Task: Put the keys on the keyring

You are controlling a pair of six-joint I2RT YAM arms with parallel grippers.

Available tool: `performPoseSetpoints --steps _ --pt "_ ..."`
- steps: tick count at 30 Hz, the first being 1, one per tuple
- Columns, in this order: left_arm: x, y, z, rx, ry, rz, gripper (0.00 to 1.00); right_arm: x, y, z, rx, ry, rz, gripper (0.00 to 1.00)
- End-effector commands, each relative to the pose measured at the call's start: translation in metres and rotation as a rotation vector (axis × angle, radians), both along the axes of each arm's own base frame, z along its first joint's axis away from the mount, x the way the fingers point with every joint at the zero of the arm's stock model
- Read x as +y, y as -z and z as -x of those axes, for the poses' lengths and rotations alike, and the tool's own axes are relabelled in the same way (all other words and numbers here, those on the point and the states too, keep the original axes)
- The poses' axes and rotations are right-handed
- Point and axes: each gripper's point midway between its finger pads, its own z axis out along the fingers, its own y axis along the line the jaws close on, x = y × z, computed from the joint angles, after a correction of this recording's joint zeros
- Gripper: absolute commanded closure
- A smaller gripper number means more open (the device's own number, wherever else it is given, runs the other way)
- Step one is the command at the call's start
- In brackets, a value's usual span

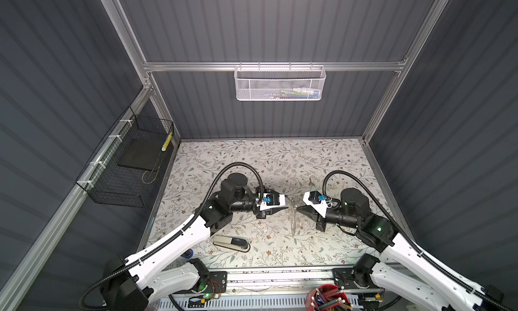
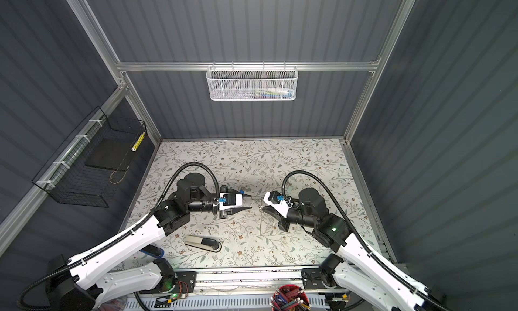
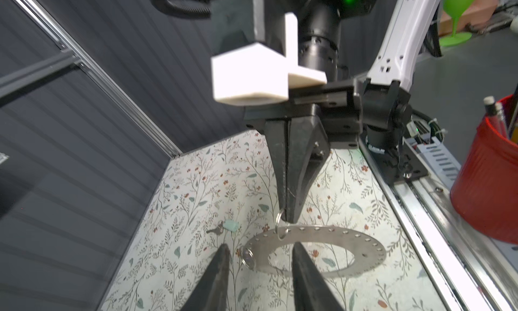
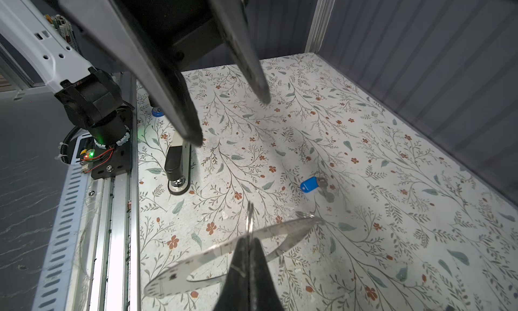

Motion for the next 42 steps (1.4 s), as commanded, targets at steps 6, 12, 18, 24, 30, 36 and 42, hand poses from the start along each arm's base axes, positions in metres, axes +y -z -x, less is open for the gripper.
performPoseSetpoints --steps 6,12,18,24,30,36,42 --pt "-0.010 0.017 -0.005 -0.129 -0.048 -0.163 0.62 0.005 -0.010 0.000 0.009 -0.023 0.017 1.00" --pt "-0.015 0.017 -0.010 -0.133 -0.087 -0.173 0.67 0.008 -0.010 -0.001 0.024 -0.035 0.021 1.00" --pt "-0.021 0.020 -0.012 -0.123 -0.098 -0.177 0.70 0.009 -0.011 0.000 0.029 -0.039 0.016 1.00" --pt "-0.027 0.018 -0.014 -0.112 -0.114 -0.165 0.73 0.011 -0.010 0.000 0.037 -0.045 0.016 1.00" --pt "-0.030 0.021 -0.015 -0.100 -0.125 -0.173 0.78 0.012 -0.009 0.000 0.042 -0.045 0.021 1.00" --pt "-0.032 0.028 -0.016 -0.080 -0.132 -0.197 0.83 0.013 -0.012 -0.001 0.036 -0.044 0.019 1.00" --pt "-0.031 0.033 -0.016 -0.076 -0.134 -0.218 0.95 0.012 -0.013 -0.002 0.026 -0.039 0.023 1.00"
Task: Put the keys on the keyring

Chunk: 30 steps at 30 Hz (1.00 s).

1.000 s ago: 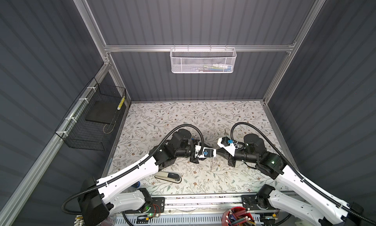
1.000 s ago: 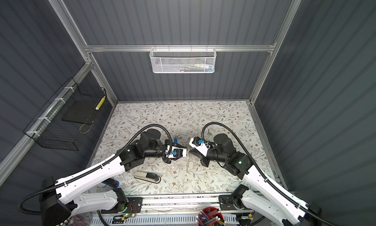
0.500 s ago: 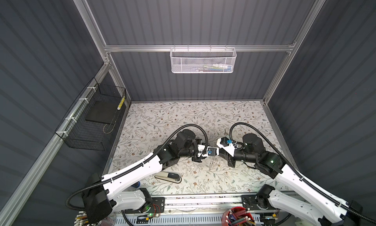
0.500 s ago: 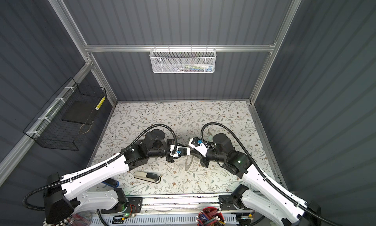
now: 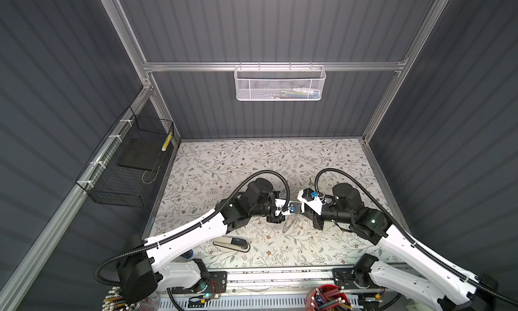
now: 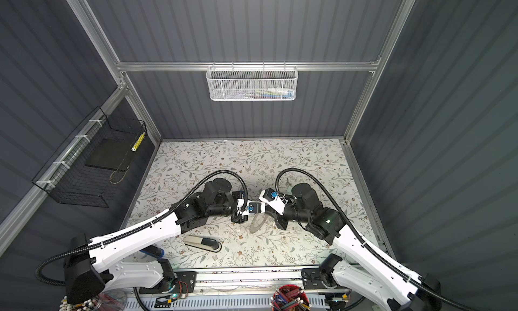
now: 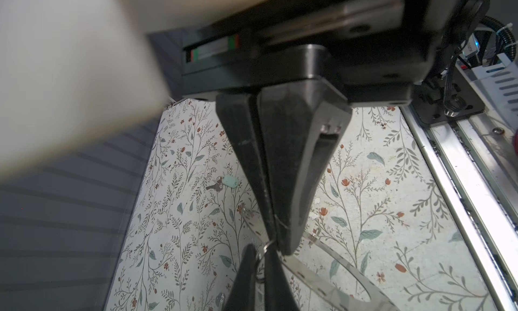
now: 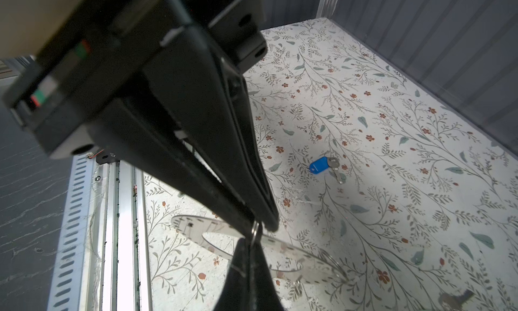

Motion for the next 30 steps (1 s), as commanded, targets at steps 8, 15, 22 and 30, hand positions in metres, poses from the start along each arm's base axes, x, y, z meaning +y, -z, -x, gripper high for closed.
performPoseSetpoints --steps 8,15,22,30 --pt "-0.001 -0.017 0.006 -0.004 0.015 0.060 1.00 -0.002 -0.029 -0.003 -0.108 0.015 -0.040 0.85" --pt "0.001 -0.031 0.013 0.019 0.033 0.199 1.00 -0.012 -0.034 0.004 -0.181 0.048 -0.122 0.70" --pt "0.011 -0.053 0.016 0.137 0.103 0.392 1.00 -0.015 -0.027 0.014 -0.173 0.027 -0.158 0.68" --pt "0.009 -0.051 0.027 0.191 0.180 0.417 1.00 -0.007 -0.034 0.014 -0.168 -0.005 -0.184 0.68"
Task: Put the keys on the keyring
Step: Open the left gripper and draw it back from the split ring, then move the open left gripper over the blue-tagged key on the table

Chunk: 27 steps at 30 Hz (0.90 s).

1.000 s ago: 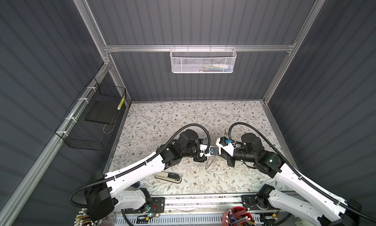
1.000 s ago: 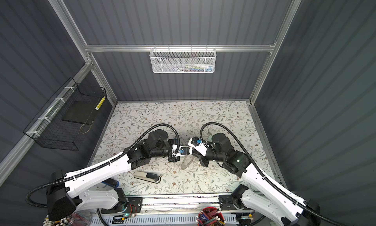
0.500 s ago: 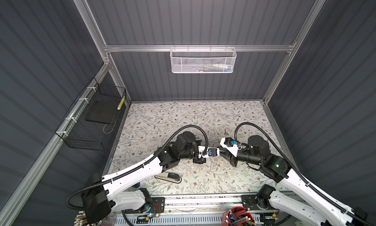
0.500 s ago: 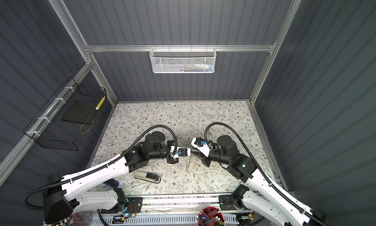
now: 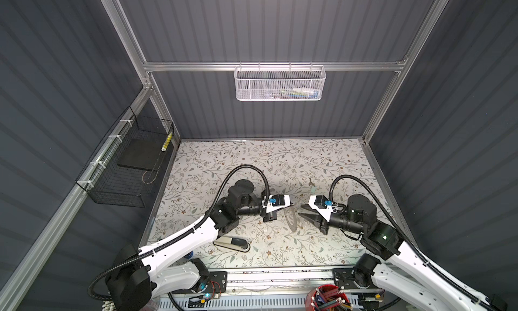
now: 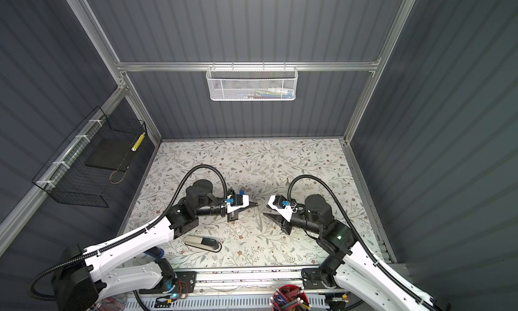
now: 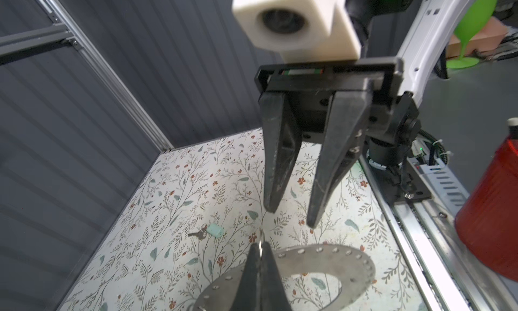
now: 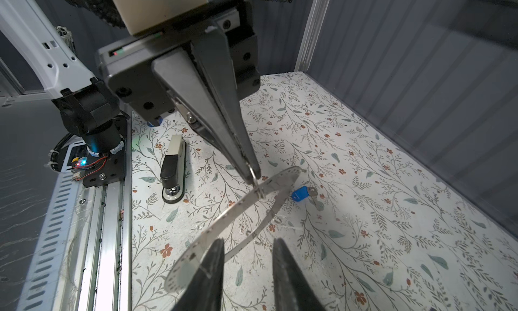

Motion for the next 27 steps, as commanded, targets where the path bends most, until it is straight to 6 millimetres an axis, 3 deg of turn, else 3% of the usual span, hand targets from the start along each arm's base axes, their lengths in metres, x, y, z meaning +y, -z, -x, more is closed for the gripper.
performPoseSetpoints --steps 1,15,27 --pt "-0.003 -0.016 0.013 0.008 0.079 0.071 1.00 0.007 -0.012 0.002 -0.006 -0.033 -0.041 0.68" --pt "-0.006 -0.009 0.016 0.025 0.112 0.047 1.00 0.012 -0.031 0.004 -0.040 -0.062 -0.103 0.71" --pt "-0.007 -0.010 0.016 0.017 0.119 0.044 1.00 0.015 -0.028 0.009 -0.023 -0.097 -0.099 0.89"
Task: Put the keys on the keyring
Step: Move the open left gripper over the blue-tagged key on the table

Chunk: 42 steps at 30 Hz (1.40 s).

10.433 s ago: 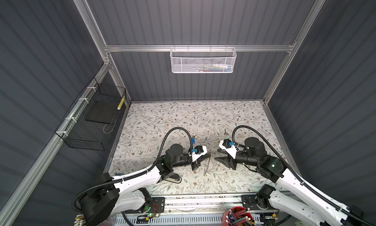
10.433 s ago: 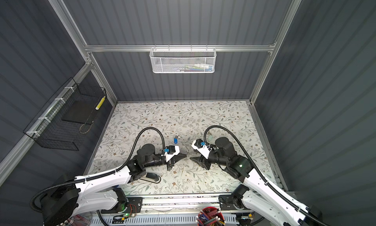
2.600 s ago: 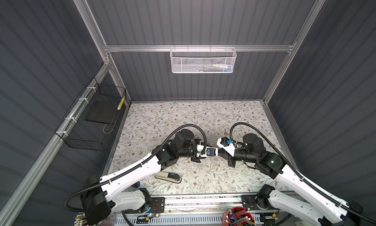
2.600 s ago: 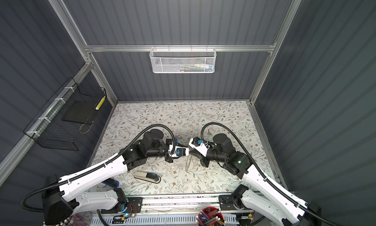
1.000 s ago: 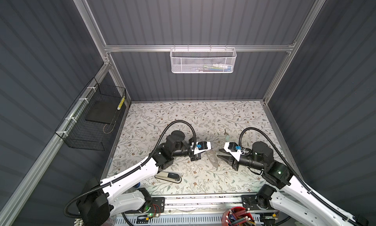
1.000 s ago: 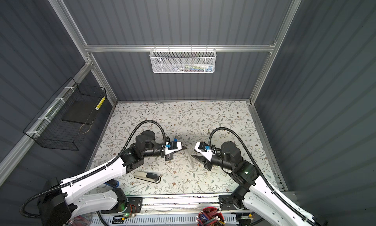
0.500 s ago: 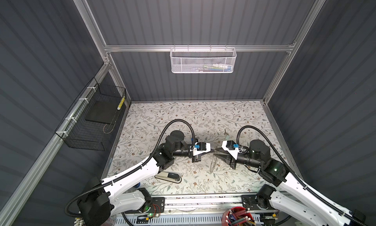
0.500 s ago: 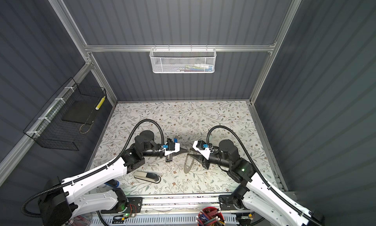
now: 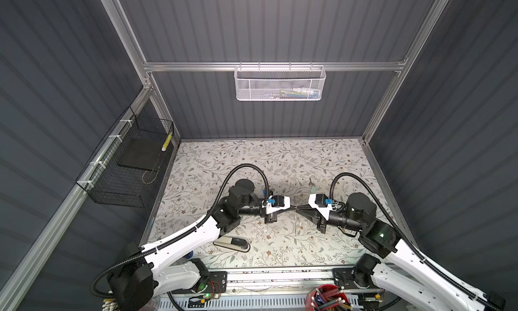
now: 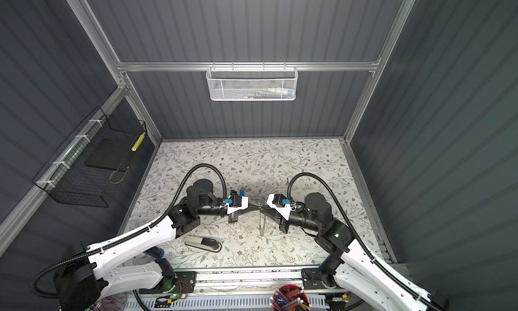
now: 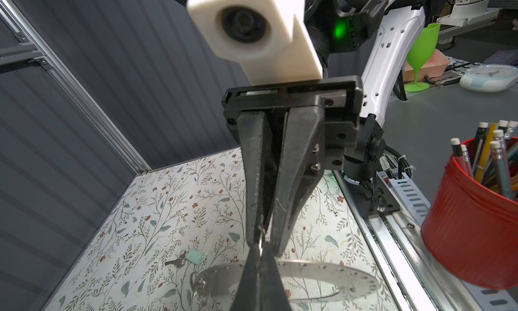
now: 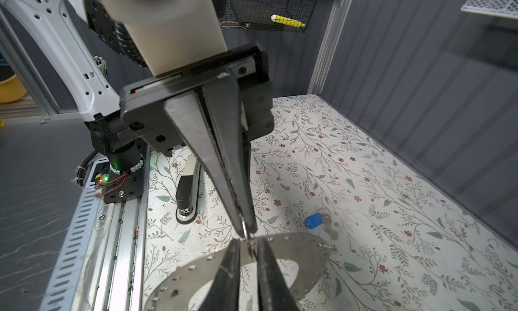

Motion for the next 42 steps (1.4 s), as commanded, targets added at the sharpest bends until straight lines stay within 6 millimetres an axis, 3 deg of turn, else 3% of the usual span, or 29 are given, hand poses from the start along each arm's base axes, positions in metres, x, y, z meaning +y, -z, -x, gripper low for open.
performPoseSetpoints --steps 1,4,5,8,10,15,19,25,30,35,42 --pt "-0.001 -0.006 0.003 -0.013 0.024 0.012 1.00 0.003 -0.012 0.003 -0.021 -0.026 -0.021 0.90" --pt "-0.002 -0.005 0.000 -0.007 0.014 0.007 1.00 0.004 -0.011 0.002 -0.018 -0.030 -0.019 0.98" --pt "-0.002 -0.004 -0.001 -0.003 0.004 0.003 0.95 0.004 -0.010 0.002 -0.015 -0.027 -0.014 0.99" --pt "0.003 0.000 -0.010 0.002 -0.057 -0.021 0.58 0.003 -0.004 0.001 -0.009 -0.020 0.003 1.00" --pt "0.011 0.001 -0.021 0.009 -0.126 -0.025 0.47 0.002 -0.001 -0.001 -0.011 -0.010 0.014 1.00" --pt "0.042 0.009 -0.065 0.083 -0.418 -0.063 0.24 -0.001 0.005 -0.005 -0.031 0.016 0.036 1.00" --pt "0.066 0.028 -0.104 0.201 -0.703 -0.148 0.15 -0.003 0.011 -0.010 -0.046 0.038 0.059 1.00" --pt "0.076 0.086 -0.128 0.383 -0.871 -0.322 0.08 -0.007 0.027 -0.021 -0.041 0.091 0.118 1.00" --pt "0.092 0.141 -0.154 0.444 -1.011 -0.531 0.09 -0.011 0.041 -0.023 -0.041 0.110 0.155 1.00" --pt "0.098 0.174 -0.176 0.559 -1.039 -0.659 0.17 -0.014 0.051 -0.024 -0.034 0.112 0.188 1.00" --pt "0.107 0.197 -0.202 0.824 -1.054 -0.644 0.34 -0.016 0.057 -0.024 -0.022 0.100 0.179 1.00"
